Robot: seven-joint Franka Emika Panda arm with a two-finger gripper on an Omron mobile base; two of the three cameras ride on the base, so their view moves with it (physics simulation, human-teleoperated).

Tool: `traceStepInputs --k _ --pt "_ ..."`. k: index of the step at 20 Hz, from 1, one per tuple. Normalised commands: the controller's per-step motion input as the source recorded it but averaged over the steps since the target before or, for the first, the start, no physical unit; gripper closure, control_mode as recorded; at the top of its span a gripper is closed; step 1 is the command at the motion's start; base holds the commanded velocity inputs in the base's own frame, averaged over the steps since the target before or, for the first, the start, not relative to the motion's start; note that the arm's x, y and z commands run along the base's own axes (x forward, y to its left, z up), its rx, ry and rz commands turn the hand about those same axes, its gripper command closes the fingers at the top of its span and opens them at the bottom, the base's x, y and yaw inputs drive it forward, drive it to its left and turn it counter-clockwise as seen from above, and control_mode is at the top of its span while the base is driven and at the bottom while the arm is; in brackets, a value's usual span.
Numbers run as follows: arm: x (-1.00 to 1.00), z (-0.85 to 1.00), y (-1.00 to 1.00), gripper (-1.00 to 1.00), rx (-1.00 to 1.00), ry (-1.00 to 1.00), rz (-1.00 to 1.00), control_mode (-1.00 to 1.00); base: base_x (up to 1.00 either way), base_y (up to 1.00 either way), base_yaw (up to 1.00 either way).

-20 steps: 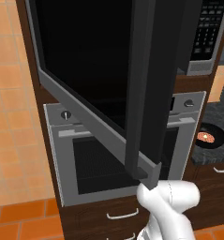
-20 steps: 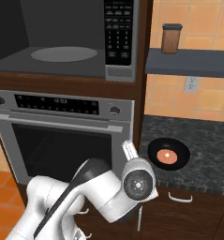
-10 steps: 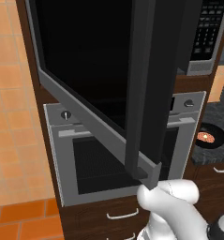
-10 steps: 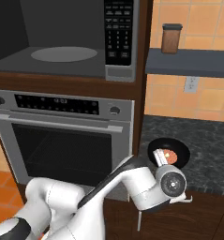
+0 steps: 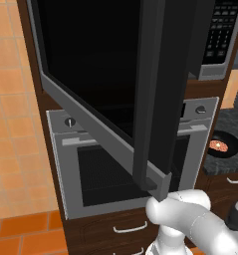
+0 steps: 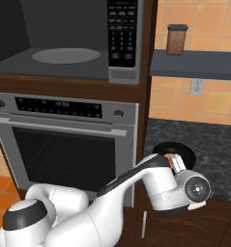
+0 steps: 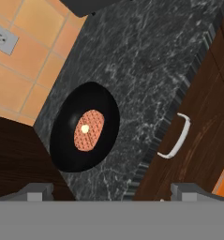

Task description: Open the microwave, place the bowl with waffle inside the microwave, then close the microwave door and turn it on.

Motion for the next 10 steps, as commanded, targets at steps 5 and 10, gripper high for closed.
traceStepInputs --k 5,10 --pt "0.02 -0.01 0.0 -1.0 0.0 0.01 0.0 -1.0 0.0 0.0 0.0" --pt "0.4 -0.07 -0.04 -1.0 0.0 0.09 0.01 -1.0 0.0 0.0 0.0"
